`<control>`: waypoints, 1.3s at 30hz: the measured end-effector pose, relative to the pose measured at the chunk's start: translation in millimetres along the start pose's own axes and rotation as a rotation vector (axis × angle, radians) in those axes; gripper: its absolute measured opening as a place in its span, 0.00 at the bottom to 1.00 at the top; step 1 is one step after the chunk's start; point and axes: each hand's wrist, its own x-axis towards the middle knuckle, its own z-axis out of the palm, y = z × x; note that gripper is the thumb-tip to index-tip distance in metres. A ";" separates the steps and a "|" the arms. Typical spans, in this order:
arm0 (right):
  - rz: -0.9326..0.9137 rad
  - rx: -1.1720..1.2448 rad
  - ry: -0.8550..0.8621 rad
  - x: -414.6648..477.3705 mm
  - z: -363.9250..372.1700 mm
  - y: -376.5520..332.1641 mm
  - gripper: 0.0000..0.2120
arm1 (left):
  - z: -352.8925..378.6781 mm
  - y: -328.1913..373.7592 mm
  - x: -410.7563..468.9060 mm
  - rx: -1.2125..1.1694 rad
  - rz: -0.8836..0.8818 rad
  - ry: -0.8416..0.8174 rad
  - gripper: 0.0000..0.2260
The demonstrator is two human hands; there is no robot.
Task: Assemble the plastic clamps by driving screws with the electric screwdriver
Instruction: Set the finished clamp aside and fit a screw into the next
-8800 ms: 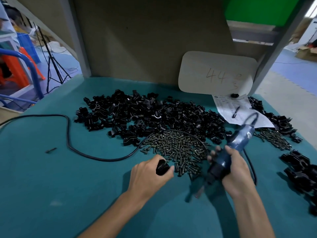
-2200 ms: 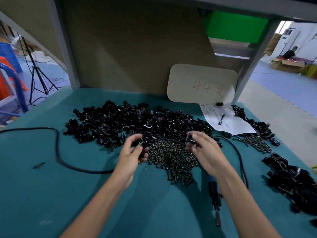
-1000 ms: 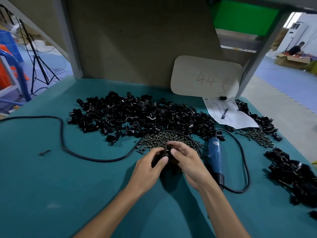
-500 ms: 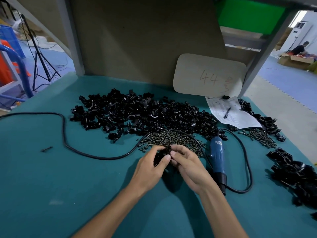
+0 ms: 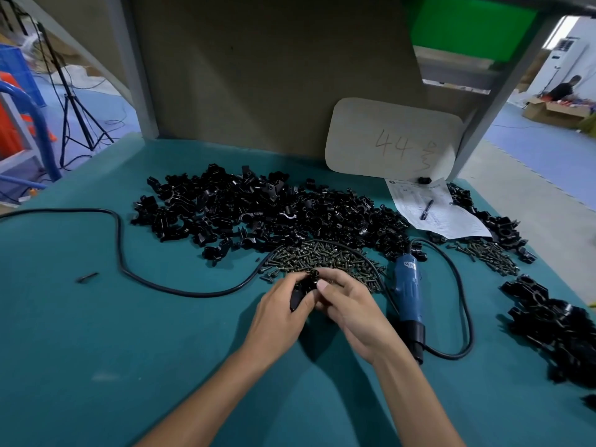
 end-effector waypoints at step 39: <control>0.081 0.219 0.032 0.3 1.7 -1.8 0.07 | 2.5 -1.3 -1.1 0.026 0.013 -0.077 0.25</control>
